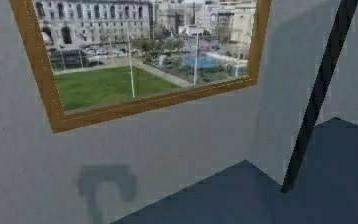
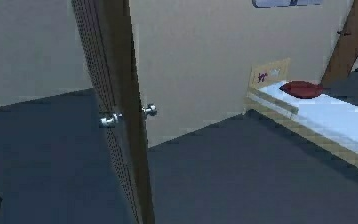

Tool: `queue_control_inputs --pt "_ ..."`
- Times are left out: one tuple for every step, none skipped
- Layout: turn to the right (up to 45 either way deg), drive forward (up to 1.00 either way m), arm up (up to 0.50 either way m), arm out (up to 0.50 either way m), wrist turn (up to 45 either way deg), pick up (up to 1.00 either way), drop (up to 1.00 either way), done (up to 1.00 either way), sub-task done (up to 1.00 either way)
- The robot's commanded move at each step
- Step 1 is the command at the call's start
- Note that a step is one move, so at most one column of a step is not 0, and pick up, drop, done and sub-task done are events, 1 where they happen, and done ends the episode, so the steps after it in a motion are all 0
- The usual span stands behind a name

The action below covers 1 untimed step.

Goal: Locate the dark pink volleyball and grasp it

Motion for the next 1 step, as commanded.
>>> queue_control_inputs --pt "18.0 0.00 0.00 0.00 0.0 0.00 0.00 0.00 0.00"
